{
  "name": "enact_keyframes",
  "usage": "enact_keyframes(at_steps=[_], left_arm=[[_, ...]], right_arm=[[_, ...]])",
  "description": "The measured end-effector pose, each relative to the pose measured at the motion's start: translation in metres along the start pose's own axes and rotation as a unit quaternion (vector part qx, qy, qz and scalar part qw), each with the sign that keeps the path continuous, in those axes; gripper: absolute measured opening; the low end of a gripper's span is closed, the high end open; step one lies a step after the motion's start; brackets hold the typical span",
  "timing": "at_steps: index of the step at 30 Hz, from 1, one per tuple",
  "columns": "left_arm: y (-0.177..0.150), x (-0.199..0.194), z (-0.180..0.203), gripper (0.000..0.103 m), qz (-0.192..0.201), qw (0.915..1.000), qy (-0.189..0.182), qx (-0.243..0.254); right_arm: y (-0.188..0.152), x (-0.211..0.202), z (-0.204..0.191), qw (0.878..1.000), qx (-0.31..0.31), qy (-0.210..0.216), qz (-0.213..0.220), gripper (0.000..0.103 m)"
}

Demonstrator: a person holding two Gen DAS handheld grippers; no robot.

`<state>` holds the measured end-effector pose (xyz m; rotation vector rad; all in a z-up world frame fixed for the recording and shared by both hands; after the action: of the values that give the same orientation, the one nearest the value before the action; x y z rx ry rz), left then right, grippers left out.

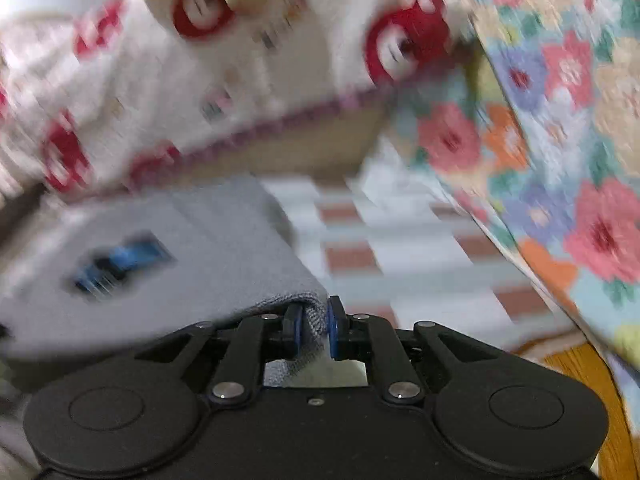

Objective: Fold clothes
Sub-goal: 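Release the sleeve with the right tool and move to the hem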

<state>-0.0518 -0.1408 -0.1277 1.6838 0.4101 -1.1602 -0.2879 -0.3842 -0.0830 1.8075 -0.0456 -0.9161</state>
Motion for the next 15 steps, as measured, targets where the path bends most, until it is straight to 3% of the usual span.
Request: enact_keyframes(at_steps=[4, 8, 10, 13, 15], left_arm=[[-0.003, 0.004, -0.002, 0.008, -0.010, 0.9999, 0.007, 0.004], [-0.006, 0.007, -0.004, 0.021, -0.019, 0.9997, 0.015, 0.008], [-0.008, 0.008, -0.013, 0.031, -0.035, 0.9981, 0.045, 0.021], [-0.011, 0.006, -0.041, 0.032, -0.060, 0.9932, 0.086, 0.049], [-0.007, -0.001, -0.067, 0.035, -0.066, 0.9936, 0.086, 0.029]], right_arm=[[-0.037, 0.023, 0.023, 0.996, 0.071, -0.010, -0.048, 0.013], [-0.031, 0.021, 0.028, 0.995, 0.082, 0.015, -0.049, 0.015], [-0.028, 0.020, 0.034, 0.993, 0.100, 0.026, -0.051, 0.015], [-0.027, 0.014, 0.041, 0.993, 0.099, 0.022, -0.051, 0.018], [-0.026, 0.009, 0.045, 0.994, 0.092, 0.014, -0.051, 0.018]])
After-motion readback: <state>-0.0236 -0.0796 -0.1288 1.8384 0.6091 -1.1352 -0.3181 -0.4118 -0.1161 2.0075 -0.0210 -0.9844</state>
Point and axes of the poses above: each gripper's, at about its wrist camera, not at the fingertips, and x roughly the way its jaws point, z to its right, y to its top, the point moved 7 cm from there along x, roughly the way its jaws point, and after that the axes turned 9 degrees about y, right-handed, at the moved point
